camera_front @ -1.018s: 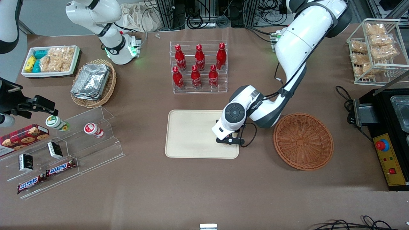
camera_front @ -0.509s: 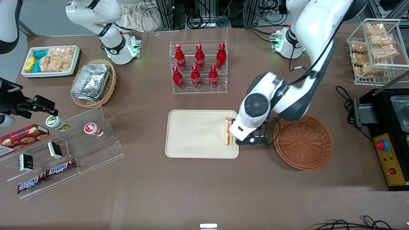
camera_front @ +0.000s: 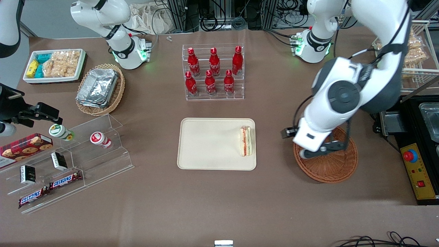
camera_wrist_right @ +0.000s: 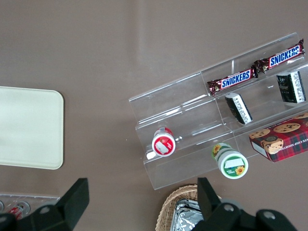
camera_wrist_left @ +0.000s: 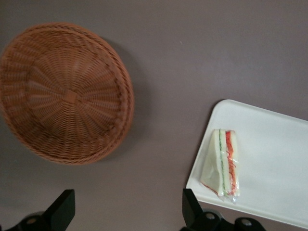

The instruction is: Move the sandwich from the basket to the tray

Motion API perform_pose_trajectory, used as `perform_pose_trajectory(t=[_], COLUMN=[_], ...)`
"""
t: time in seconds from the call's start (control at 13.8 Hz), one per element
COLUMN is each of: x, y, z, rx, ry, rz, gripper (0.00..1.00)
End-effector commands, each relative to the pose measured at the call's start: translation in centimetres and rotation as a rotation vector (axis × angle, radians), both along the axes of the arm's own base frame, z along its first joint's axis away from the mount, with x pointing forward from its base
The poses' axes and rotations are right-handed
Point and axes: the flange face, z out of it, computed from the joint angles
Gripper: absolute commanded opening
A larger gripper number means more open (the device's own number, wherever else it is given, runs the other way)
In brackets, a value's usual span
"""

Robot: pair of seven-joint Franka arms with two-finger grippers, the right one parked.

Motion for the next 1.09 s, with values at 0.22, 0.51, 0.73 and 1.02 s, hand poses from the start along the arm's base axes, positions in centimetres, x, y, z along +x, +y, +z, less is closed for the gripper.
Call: perform_pose_trajectory(t=[0.22,0.51,0.73,1.02], x=[-4.7,-6.7,-6.9,-4.1], y=[10.4,17.0,19.9,20.6], z=[5.7,6.5,6.7,7.1], rx=[-0.005,-0.012,-0.025,-0.035], ry=[0.035,0.046,0.069,0.136], rz=[-0.178,-0.301,-0.388,-0.446], gripper=[1.0,1.0,1.0,1.0])
